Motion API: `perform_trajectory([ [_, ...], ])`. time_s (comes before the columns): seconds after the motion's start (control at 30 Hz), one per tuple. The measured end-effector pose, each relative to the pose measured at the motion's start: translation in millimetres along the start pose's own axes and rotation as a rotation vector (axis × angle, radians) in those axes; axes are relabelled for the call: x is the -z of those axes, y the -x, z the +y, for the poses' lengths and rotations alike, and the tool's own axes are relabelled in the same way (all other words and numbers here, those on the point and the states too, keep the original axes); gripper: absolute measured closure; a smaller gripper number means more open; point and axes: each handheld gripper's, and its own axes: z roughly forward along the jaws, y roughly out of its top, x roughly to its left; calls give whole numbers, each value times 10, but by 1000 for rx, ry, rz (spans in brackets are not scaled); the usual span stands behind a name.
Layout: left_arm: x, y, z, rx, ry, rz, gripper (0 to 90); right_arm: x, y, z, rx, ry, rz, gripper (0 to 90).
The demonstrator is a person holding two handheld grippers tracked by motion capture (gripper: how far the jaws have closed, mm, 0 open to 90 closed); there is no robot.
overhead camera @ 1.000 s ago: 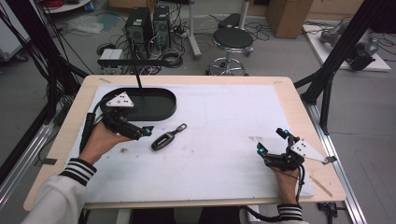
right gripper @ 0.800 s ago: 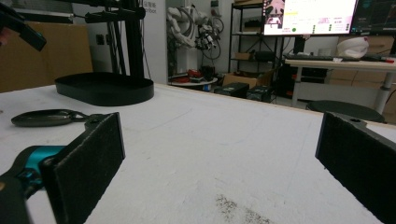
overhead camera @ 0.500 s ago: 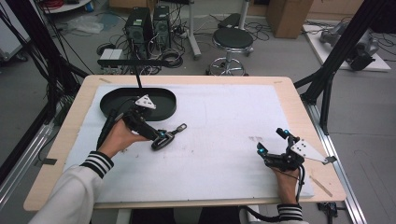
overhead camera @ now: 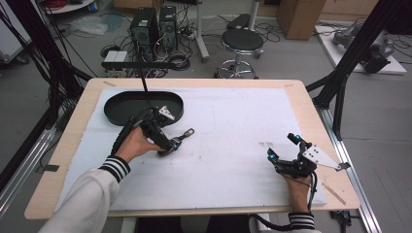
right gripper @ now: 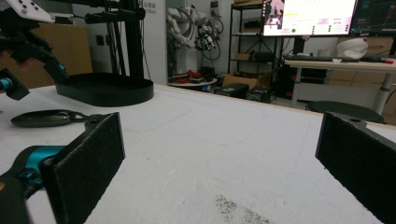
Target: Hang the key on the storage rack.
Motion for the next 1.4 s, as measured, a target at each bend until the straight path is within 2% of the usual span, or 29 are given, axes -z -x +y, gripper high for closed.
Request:
perform_trajectory([
  [0.2,-65,11,-3,3,-44,-15,24,0,0,0,0,0,0,2],
  [0.23,-81,15,-5,-2,-58,-23,76,0,0,0,0,0,0,2],
  [0.33,-122,36,-6,-18,-77,-32,107,0,0,0,2,0,0,2],
  [0.43,-145,51,1,-15,-98,-38,132,0,0,0,1,0,0,2],
  [0.73,-204,62,31,10,-152,-29,193,0,0,0,1,0,0,2],
  [0.87,-233,53,20,-3,-197,-12,214,0,0,0,0,0,1,2],
  [1.1,-229,36,14,18,-207,-22,303,0,1,0,0,0,1,2],
  [1.4,-272,31,13,11,-237,-16,319,0,0,0,0,0,0,2],
])
